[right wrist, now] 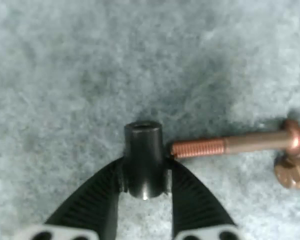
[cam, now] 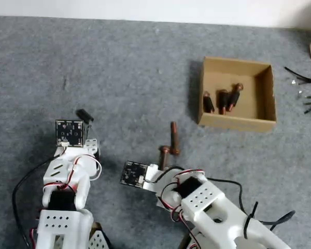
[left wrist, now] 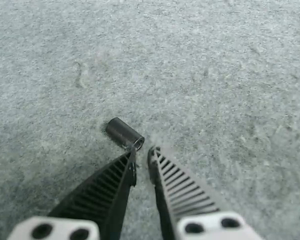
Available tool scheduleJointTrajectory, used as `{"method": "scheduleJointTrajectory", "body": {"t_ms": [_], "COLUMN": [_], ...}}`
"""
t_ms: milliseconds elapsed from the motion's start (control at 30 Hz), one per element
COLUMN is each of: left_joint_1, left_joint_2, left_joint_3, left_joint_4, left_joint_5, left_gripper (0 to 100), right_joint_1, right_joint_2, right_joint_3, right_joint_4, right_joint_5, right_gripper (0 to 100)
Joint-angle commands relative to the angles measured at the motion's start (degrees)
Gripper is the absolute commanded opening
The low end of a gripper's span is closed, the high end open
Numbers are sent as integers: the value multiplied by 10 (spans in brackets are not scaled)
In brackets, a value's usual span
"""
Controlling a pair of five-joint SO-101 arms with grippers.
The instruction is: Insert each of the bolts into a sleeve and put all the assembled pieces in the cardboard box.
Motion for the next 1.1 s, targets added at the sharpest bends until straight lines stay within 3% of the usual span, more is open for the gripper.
{"method": "scheduleJointTrajectory", "body": {"t_ms": [0, 300, 400, 567, 767, 900, 1067], "left_joint_1": [3, 3, 2, -92, -98, -109, -112], "left_joint_2": [-3, -3, -3, 2, 2, 10, 130], "left_joint_3": [-36, -36, -37, -58, -58, -98, -159], "left_joint_4": [1, 1, 1, 1, 1, 7, 21], "left_joint_5": [-3, -3, -3, 18, 41, 6, 3], "left_gripper": [59, 59, 59, 58, 59, 59, 59], "right_joint_1": [-5, 116, 143, 201, 212, 212, 213], "right_joint_2": [6, -27, -96, -271, -522, -669, -648], "right_joint_3": [10, 7, 12, 41, 117, 158, 170], "right_joint_4": [-29, -28, -27, -10, 46, 114, 134], "right_joint_5": [-19, -25, -77, -104, -146, -145, -145], "right_gripper": [5, 5, 5, 5, 5, 5, 5]}}
